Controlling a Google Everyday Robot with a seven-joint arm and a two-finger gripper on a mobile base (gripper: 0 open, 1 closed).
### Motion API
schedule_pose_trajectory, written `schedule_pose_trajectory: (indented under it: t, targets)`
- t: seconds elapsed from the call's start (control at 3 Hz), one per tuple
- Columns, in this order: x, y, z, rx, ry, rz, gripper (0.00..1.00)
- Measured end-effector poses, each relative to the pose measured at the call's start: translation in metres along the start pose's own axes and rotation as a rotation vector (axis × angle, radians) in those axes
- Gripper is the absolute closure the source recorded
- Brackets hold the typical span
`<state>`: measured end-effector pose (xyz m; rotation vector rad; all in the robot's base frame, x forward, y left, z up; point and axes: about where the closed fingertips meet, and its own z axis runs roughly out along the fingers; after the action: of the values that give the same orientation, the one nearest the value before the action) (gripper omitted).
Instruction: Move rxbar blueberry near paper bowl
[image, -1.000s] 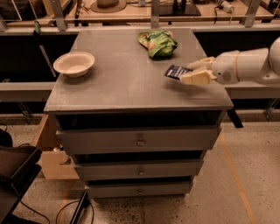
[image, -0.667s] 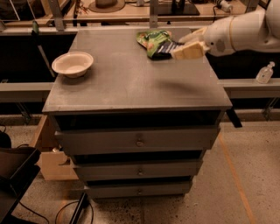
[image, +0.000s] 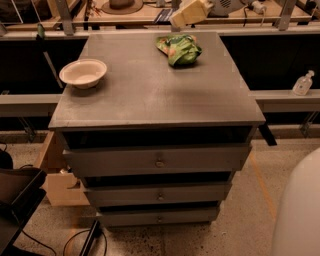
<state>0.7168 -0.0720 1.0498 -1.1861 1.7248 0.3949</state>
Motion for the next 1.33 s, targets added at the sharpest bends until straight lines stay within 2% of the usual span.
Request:
schedule_pose_trajectory:
  t: [0.33,0.67,1.0,1.33]
  targets:
    - [-0.012,0.005,0.029,-0.045,-0.028,-0.013,1.0]
    - [-0.03,0.021,0.068,-0.123,-0.083,-0.032,1.0]
    - [-0.039,0.034,0.096,-0.172,-0.106,-0.044,1.0]
    - [-0.027,0.048,0.115,-0.205,-0.097,-0.032,1.0]
